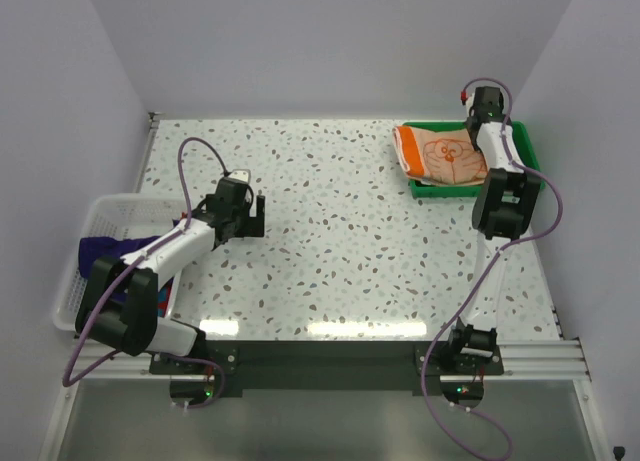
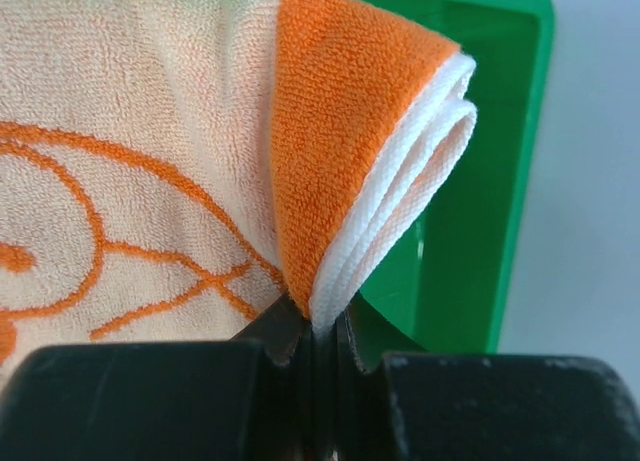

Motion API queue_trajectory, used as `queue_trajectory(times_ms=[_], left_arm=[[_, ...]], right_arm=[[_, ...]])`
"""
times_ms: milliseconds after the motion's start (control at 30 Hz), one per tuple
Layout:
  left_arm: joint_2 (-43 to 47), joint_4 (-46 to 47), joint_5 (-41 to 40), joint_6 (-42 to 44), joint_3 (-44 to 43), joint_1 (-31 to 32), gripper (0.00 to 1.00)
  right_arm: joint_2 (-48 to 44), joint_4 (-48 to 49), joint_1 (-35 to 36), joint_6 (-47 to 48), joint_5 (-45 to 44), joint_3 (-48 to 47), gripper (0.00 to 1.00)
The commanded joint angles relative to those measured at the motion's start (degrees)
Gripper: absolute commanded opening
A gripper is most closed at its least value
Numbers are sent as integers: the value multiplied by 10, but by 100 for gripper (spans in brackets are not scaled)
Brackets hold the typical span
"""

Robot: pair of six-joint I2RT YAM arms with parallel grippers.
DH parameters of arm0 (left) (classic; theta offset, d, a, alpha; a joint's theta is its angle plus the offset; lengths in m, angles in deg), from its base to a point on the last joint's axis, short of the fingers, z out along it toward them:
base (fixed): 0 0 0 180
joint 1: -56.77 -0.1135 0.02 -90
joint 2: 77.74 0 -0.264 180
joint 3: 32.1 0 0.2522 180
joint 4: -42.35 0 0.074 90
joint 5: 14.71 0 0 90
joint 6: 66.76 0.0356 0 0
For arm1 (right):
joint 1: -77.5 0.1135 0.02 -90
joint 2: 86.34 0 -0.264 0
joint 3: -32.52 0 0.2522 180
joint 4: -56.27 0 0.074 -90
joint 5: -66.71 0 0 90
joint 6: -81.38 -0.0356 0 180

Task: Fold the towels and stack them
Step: Neatly place the folded towel into the bin

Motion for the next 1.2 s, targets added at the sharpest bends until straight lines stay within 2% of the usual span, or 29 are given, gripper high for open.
queue_trajectory(times_ms=[0, 533, 733, 867, 900, 1000, 1067, 1167], left_arm=[[-4, 34, 1, 5, -1, -2, 100], [-9, 35, 8, 6, -1, -2, 100], [-12, 37, 12, 5, -1, -2, 100], [-13, 37, 17, 5, -1, -1, 100], [-13, 37, 17, 5, -1, -2, 100], [-11, 37, 17, 5, -1, -2, 100], [-9, 37, 17, 5, -1, -2, 100], [-5, 37, 19, 4, -1, -2, 100]], right_arm=[[7, 52, -9, 32, -49, -13, 0], [25, 135, -14, 66, -142, 14, 0], [35, 146, -17, 70, -149, 3, 0], [41, 154, -18, 65, -169, 6, 36], [41, 155, -18, 56, -181, 7, 49], [30, 155, -18, 30, -218, 9, 62], [12, 151, -19, 3, -228, 14, 66], [-29, 138, -17, -45, -217, 32, 68]])
